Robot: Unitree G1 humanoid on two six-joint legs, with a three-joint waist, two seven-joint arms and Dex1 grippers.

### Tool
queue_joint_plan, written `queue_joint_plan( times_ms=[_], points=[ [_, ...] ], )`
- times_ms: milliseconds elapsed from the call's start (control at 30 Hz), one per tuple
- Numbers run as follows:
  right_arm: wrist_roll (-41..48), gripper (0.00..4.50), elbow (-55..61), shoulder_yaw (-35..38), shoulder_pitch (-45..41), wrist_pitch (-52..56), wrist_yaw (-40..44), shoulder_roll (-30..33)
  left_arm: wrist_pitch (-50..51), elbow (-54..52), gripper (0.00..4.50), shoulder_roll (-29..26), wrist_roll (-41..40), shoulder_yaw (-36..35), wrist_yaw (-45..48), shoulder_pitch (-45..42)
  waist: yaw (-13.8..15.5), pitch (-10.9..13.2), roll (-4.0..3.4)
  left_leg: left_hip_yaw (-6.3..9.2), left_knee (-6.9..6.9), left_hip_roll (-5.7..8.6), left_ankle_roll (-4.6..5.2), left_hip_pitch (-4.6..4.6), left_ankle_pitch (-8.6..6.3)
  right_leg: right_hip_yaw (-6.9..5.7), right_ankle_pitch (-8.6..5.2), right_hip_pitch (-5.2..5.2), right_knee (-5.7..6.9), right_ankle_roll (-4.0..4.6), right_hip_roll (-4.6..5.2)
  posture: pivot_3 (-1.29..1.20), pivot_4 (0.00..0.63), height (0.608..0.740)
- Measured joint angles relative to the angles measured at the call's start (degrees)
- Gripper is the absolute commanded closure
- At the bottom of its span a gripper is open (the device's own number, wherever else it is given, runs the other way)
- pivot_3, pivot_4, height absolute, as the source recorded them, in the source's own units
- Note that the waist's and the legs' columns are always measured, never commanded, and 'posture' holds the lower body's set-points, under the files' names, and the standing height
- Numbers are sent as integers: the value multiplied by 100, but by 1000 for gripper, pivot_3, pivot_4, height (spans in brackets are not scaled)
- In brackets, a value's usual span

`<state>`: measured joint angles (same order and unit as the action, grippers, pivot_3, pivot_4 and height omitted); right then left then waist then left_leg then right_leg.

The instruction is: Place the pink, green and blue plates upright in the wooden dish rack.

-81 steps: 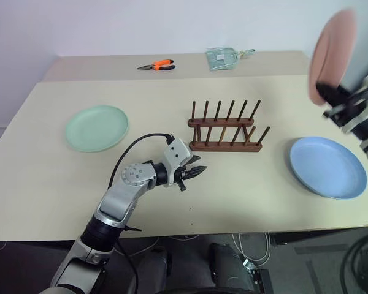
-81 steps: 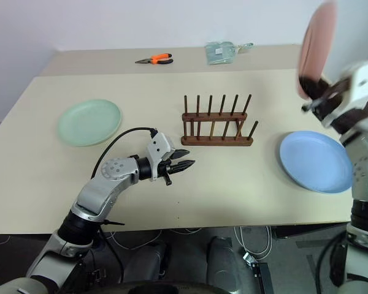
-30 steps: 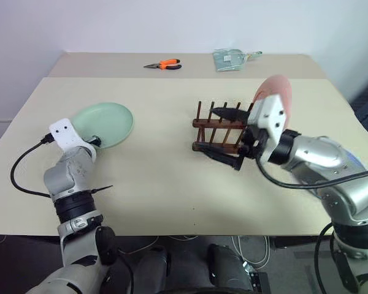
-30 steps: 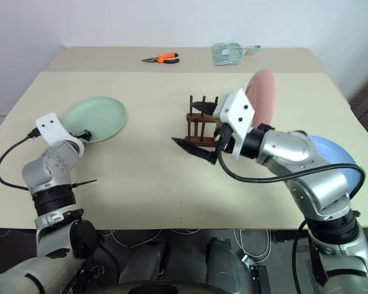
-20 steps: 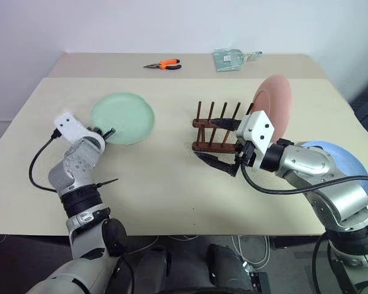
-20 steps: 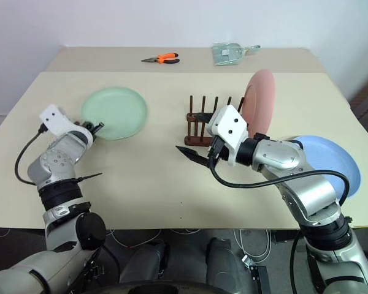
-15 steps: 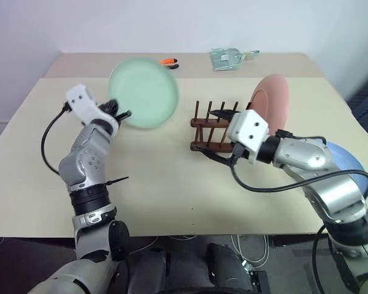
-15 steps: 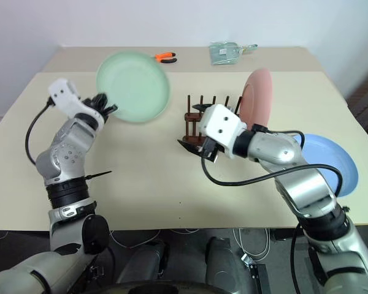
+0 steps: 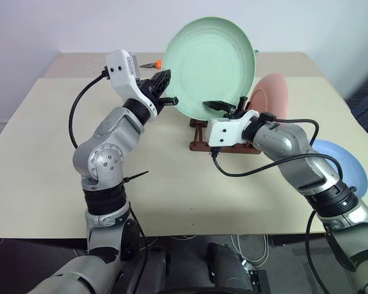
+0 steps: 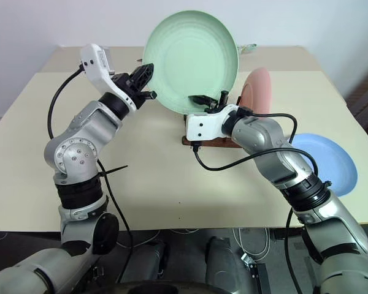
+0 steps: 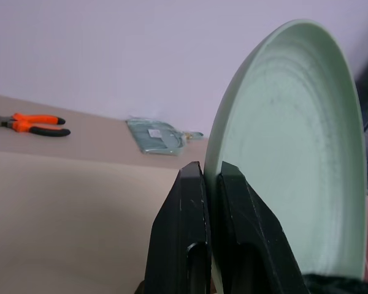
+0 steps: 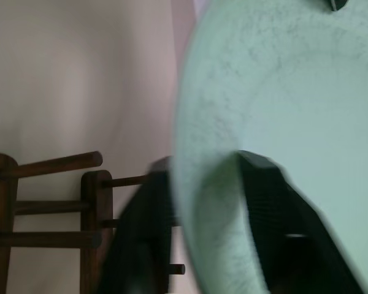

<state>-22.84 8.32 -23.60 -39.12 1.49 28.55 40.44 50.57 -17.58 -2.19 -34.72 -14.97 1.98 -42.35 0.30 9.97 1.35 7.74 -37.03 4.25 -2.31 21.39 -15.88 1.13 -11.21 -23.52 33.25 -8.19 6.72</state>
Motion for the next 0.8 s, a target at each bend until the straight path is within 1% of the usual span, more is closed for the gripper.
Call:
queue_joint_plan(
  times_ms=[33, 67, 133, 167, 200, 267, 333, 400, 433, 500, 533, 600, 700, 800],
  points=[
    [-35, 4500, 8, 36, 24, -59, -21, -31, -5, 3, 3809, 3, -49, -70, -17, 1, 0, 0, 0, 1, 0, 0, 0, 0, 0, 0, 0, 0, 0, 0, 0, 0, 150, 740],
    [-62, 4500, 38, 56, 55, -110, -24, -82, -50, 27, 3437, 44, -152, -187, -70, -8, 4, 0, 0, 1, 0, 0, 0, 0, 0, 0, 0, 1, 0, 0, 0, 0, 150, 740],
    [57, 4500, 45, 258, 210, -25, -33, -289, -299, 181, 2412, 159, -374, -518, -246, -131, 21, 2, 4, 4, -2, 0, -2, 1, 1, -1, 1, 3, -2, 2, 0, 0, 150, 740],
    [205, 4500, 77, 420, 323, 67, -40, -414, -504, 288, 1992, 135, -414, -757, -373, -251, 33, 3, 5, 5, -1, 0, -4, 1, 2, -1, 3, 1, -2, 4, -1, 0, 150, 740],
    [390, 4500, 127, 563, 396, 175, -25, -534, -678, 364, 1992, 51, -402, -906, -455, -339, 31, 3, 5, 4, -1, 0, -4, 0, 2, 0, 3, 1, -2, 5, -1, 0, 150, 740],
    [1077, 4500, 425, 1068, 580, 578, 71, -853, -1094, 550, 1992, -351, -201, -1078, -517, -417, 17, 4, 2, 4, 4, -1, -9, -2, 5, 2, 3, 0, -3, 6, -3, 0, 150, 740],
    [2064, 4500, 914, 1670, 677, 1278, 212, -1218, -1435, 668, 1992, -862, 156, -932, -275, -208, 17, 4, 1, 6, 7, -1, -10, -2, 6, 2, 4, 1, -4, 6, -6, 0, 150, 740],
    [3002, 4500, 1389, 2265, 723, 2078, 229, -1516, -1651, 726, 1992, -1273, 468, -611, 142, 174, 27, 3, -2, 6, 5, 0, -4, -2, 2, 3, 4, 2, -2, 7, -5, 0, 150, 740],
    [3661, 4500, 1609, 2647, 713, 2627, 130, -1756, -1724, 715, 1992, -1496, 568, -356, 487, 466, 38, 2, -2, 10, 5, -1, -2, -3, 2, 1, 4, 4, -2, 9, -5, 0, 150, 740],
    [5149, 4500, 1932, 3487, 695, 3694, -301, -2209, -1709, 538, 1992, -1883, 588, 305, 1372, 1199, 47, 3, -6, 13, 6, -1, 0, -1, 0, 1, 2, 6, -3, 17, -2, 0, 150, 740],
    [5795, 4500, 2013, 3851, 683, 4159, -551, -2310, -1634, 410, 1992, -2050, 525, 646, 1850, 1583, 42, 3, -7, 13, 6, -1, 3, 0, -1, 2, -4, 4, -3, 31, -1, 0, 150, 740],
    [6740, 4500, 2087, 4355, 687, 4823, -1019, -2357, -1450, 177, 1992, -2341, 388, 1326, 2697, 2186, 26, 10, -17, 10, 7, -5, 4, 3, -2, 3, -4, -4, -3, 37, -2, 0, 150, 740],
    [7399, 4500, 2095, 4621, 754, 5357, -1522, -2304, -1338, -321, 1992, -2732, 281, 2045, 3568, 2657, -6, 22, -43, 5, 15, -12, 4, 1, -2, 2, -11, -11, 1, 52, -5, 0, 150, 740],
    [7899, 4500, 2033, 4720, 784, 5614, -1923, -2305, -1332, -612, 1992, -2761, 281, 2374, 3858, 2693, -15, 20, -64, 2, 15, -13, 5, -1, -2, 2, -12, -10, 1, 53, -5, 0, 150, 740]
  ],
)
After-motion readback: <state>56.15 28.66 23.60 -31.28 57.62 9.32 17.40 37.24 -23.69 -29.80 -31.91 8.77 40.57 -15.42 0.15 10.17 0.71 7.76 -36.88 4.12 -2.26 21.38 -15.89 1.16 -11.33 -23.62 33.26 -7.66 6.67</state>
